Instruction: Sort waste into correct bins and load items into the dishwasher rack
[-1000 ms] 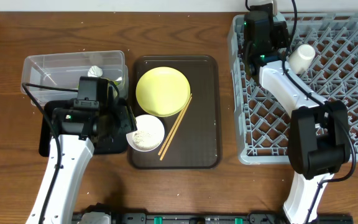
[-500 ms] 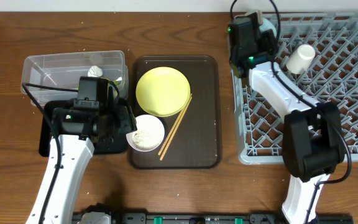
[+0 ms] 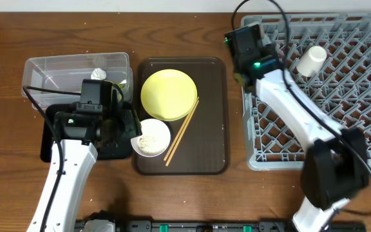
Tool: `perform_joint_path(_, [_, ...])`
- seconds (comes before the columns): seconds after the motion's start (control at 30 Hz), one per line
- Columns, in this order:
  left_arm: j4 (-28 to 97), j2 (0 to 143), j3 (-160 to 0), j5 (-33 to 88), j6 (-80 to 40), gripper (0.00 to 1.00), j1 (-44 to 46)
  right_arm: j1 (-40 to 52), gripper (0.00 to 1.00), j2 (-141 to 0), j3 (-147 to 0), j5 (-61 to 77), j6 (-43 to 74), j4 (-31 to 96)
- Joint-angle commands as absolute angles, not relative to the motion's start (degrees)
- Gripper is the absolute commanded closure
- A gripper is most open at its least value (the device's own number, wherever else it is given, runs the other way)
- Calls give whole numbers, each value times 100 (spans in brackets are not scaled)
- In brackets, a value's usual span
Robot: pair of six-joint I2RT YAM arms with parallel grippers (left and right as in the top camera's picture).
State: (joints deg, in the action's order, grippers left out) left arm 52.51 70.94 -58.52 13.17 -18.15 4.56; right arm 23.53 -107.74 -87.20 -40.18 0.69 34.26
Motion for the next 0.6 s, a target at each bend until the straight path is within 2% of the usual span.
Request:
perform_joint_path(0.0, [5271, 7074, -5887, 1299, -1826, 35, 429, 2364, 46, -10248, -8726, -3035, 429, 3754])
perform_joint_path(0.23, [5264, 7074, -5887, 1302, -1828, 35, 429, 2364, 26, -9649, -8726, -735, 425, 4733])
perform_joint_path(0.27, [5245, 7074, -5887, 1306, -1828, 35, 432, 2364, 25, -9642, -8726, -628, 427, 4838])
perform_joint_path(0.3, [5223, 7074, -5887, 1326, -1824, 30, 449, 2364, 25, -9642, -8726, -537, 432, 4971])
perform_joint_path(0.57, [5043, 7273, -5887, 1323, -1826, 28, 1004, 2106, 25, -9588, -8726, -517, 917, 5686])
